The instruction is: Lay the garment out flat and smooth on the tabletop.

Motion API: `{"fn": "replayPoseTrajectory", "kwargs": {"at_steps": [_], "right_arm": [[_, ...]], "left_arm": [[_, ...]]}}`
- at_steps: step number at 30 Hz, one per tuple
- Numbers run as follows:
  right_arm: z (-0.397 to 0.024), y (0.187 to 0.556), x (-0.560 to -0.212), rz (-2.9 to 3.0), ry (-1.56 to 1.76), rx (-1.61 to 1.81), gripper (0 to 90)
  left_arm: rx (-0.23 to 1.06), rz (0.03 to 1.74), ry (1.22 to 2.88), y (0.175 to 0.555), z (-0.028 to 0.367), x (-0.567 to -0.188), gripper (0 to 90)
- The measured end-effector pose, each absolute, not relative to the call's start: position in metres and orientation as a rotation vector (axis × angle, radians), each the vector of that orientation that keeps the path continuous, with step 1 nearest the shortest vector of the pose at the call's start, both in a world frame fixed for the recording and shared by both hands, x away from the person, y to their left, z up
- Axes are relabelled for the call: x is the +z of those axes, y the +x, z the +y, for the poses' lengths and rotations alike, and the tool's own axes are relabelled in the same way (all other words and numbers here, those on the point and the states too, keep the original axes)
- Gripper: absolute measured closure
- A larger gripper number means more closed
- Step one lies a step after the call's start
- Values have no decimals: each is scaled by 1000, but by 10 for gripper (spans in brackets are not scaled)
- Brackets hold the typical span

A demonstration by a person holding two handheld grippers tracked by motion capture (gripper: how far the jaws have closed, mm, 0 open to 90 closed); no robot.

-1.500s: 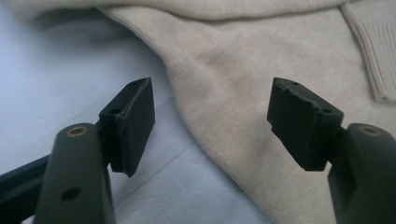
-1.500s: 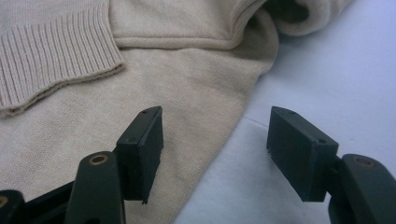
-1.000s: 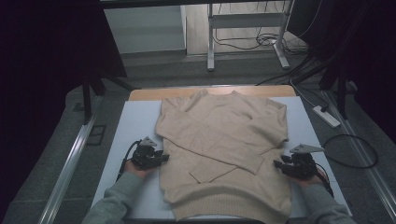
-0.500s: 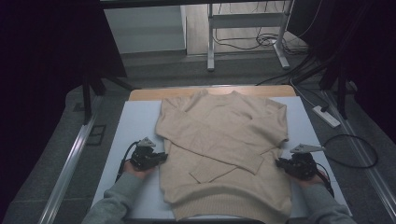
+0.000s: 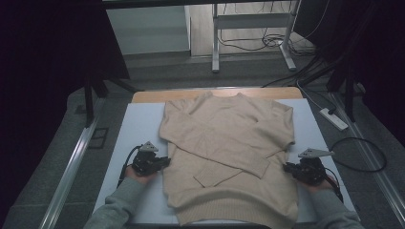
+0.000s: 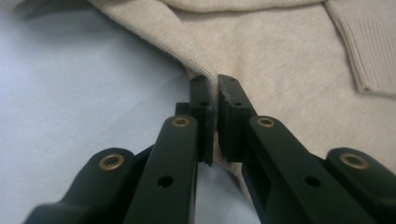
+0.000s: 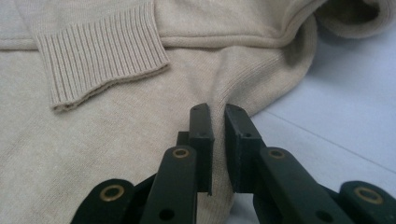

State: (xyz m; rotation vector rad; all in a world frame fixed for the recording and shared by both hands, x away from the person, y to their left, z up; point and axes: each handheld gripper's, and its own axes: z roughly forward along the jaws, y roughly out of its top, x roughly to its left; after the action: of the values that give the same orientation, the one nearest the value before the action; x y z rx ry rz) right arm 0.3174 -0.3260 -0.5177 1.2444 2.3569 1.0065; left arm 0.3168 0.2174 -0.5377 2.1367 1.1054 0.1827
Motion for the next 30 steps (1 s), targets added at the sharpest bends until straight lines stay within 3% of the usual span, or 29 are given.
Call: {"fn": "replayPoseTrajectory", "kwargs": {"at_steps": [30], "right_arm": [[-340,246,-517,2385,1278,1041,834]], "left_arm": [[140,1142,2044,258,236,-541,863]]}}
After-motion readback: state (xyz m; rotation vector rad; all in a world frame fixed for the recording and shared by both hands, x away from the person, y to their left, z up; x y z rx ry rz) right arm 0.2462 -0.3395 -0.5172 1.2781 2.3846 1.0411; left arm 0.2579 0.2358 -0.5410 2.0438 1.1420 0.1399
